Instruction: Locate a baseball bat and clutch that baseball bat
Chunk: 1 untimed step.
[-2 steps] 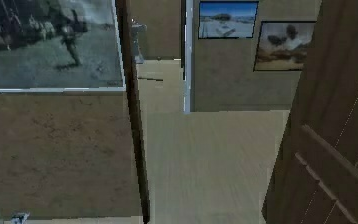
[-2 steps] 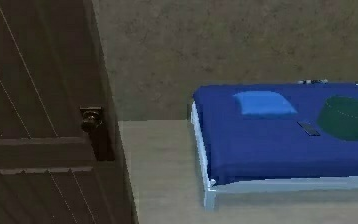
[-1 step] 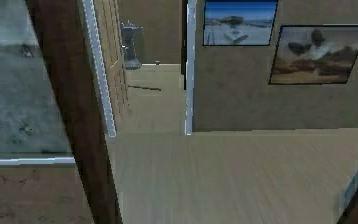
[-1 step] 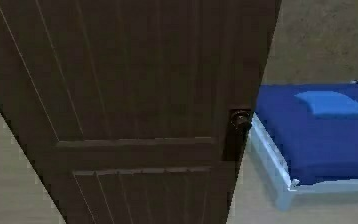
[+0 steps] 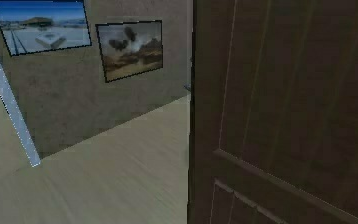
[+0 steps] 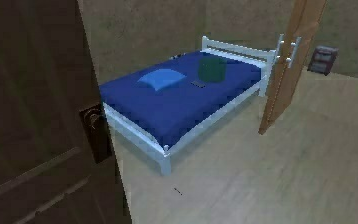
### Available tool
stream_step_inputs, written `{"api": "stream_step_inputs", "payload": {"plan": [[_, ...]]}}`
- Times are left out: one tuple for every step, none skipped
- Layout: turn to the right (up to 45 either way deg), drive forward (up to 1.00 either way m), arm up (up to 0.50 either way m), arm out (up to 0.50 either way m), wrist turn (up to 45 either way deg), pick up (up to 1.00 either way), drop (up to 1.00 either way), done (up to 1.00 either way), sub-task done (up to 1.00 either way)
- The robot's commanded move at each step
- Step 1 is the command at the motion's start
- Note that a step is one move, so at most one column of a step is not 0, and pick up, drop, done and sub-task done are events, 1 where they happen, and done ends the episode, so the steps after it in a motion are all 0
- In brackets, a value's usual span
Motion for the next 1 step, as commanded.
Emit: {"api": "stream_step_inputs", "payload": {"plan": [[3.0, 0.00, 0.00, 0.00, 0.0, 0.00, 0.00, 0.00, 0.00]]}}
